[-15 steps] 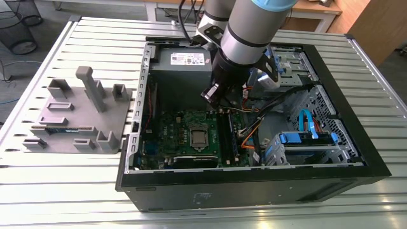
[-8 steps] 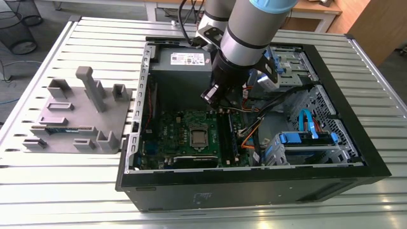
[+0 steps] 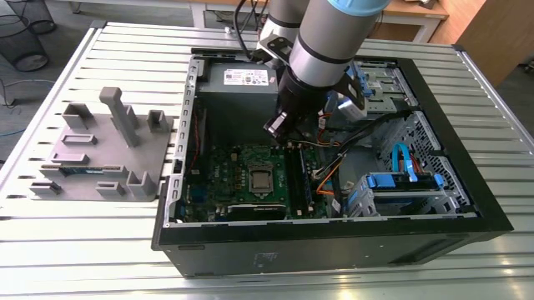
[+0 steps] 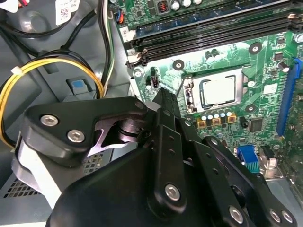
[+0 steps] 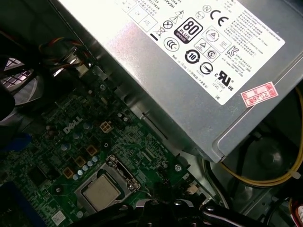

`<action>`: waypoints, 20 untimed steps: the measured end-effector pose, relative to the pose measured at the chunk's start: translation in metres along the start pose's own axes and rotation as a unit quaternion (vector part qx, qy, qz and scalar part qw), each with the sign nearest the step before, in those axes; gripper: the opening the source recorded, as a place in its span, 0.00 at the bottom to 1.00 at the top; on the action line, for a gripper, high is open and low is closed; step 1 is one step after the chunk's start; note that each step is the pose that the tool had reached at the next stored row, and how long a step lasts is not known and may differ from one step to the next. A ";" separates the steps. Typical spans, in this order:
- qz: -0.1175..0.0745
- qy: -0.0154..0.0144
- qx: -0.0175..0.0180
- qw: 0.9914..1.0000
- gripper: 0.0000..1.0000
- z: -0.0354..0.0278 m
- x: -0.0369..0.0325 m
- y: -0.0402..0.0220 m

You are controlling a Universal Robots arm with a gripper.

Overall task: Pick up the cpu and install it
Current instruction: 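Install the first cpu locking lever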

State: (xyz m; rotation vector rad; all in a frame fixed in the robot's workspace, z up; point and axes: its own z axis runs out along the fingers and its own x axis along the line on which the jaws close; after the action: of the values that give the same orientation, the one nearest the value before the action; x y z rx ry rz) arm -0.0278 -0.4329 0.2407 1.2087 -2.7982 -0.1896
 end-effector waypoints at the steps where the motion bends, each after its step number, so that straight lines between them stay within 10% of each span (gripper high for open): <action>1: 0.000 0.001 0.001 1.000 0.11 0.0000 0.0003 -0.0002; 20: 0.002 0.012 0.012 1.000 0.11 0.0000 0.0123 -0.0118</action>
State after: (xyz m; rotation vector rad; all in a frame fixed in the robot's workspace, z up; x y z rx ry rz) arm -0.0277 -0.4499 0.2393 1.2012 -2.7894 -0.1404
